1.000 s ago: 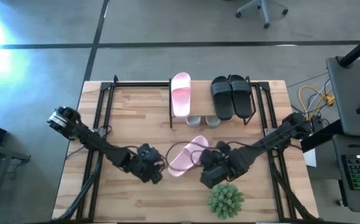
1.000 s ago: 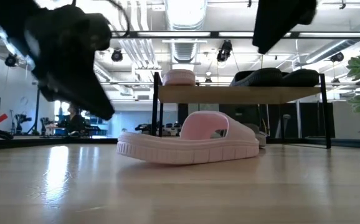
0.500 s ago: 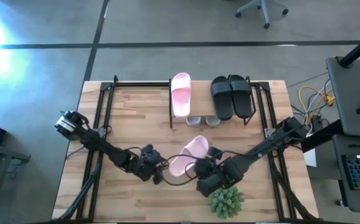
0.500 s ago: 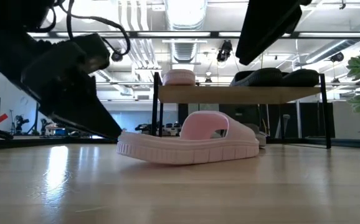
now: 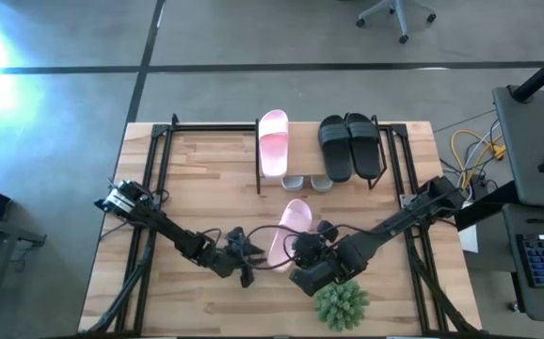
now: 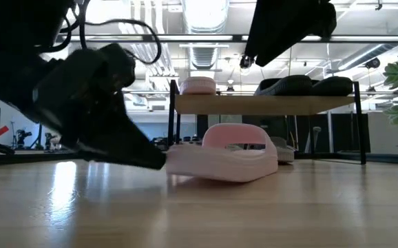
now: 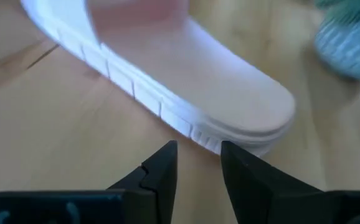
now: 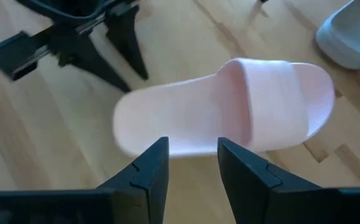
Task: Pick and place slides into the shelf
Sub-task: Put the pink slides on the shelf
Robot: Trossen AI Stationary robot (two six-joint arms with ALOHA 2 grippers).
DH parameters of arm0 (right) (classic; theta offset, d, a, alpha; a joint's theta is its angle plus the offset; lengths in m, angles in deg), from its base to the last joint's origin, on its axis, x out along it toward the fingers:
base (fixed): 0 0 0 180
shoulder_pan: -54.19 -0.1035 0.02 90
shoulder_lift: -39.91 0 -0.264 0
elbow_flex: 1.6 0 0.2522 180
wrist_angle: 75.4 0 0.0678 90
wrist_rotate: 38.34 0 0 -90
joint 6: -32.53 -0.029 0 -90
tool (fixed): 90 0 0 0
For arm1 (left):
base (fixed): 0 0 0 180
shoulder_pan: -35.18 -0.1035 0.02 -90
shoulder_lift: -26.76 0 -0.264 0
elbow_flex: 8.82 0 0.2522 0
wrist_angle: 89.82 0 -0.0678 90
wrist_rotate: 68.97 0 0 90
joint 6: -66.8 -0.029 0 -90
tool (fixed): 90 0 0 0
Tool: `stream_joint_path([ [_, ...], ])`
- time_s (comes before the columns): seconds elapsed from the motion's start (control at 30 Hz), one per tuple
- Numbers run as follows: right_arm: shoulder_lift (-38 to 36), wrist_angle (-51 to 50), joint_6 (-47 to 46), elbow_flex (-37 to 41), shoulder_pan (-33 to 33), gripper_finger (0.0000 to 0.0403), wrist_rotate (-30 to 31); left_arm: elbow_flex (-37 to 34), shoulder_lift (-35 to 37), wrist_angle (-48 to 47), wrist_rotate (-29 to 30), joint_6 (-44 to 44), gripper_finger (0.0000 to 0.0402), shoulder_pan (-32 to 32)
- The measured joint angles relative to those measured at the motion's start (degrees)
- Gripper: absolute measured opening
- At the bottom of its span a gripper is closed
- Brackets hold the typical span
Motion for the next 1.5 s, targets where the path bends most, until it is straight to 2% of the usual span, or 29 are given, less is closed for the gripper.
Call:
stream_joint_path([
  [0.17, 0.0, -0.5, -0.1, 0.0, 0.3, 0.0125, 3.8, 1.3, -0.9, 5.9, -0.1, -4.6, 0.0109, -0.7],
  [0.33, 0.0, -1.8, 0.0, 0.0, 1.3, 0.013, 5.3, 1.7, -0.9, 5.6, -0.2, -5.6, 0.0109, -2.1],
  [0.57, -0.8, -3.0, 0.1, 0.0, 1.5, 0.0147, 5.4, -0.9, 4.9, 4.7, -0.2, -5.5, 0.0109, -1.2],
  [0.83, -2.5, -2.8, 5.2, 0.0, 2.0, 0.0177, 7.9, -1.7, 11.8, -12.8, 2.2, -5.0, 0.0109, -2.0],
  [0.97, -3.3, -2.8, 6.5, 0.0, 2.9, 0.0189, 7.5, -4.9, 13.3, -17.0, 2.0, 2.2, 0.0109, -4.8],
  [1.03, -3.7, -2.8, 7.2, 0.0, 3.7, 0.0189, 5.4, -7.9, 13.4, -17.3, 0.5, 7.4, 0.0109, -6.3],
  [1.17, -4.0, -2.6, 9.7, 0.0, 4.9, 0.0188, 1.8, -14.8, 15.5, -10.5, -4.0, 15.6, 0.0108, -7.4],
  [1.37, -2.5, -2.4, 22.2, 0.1, 4.0, 0.019, 0.8, -25.0, 23.7, 7.3, -11.4, 15.8, 0.0108, -6.5],
  [1.5, -0.3, -2.4, 25.9, 0.2, 4.0, 0.0191, 2.1, -29.5, 31.4, 8.0, -13.4, 15.7, 0.0108, -6.2],
])
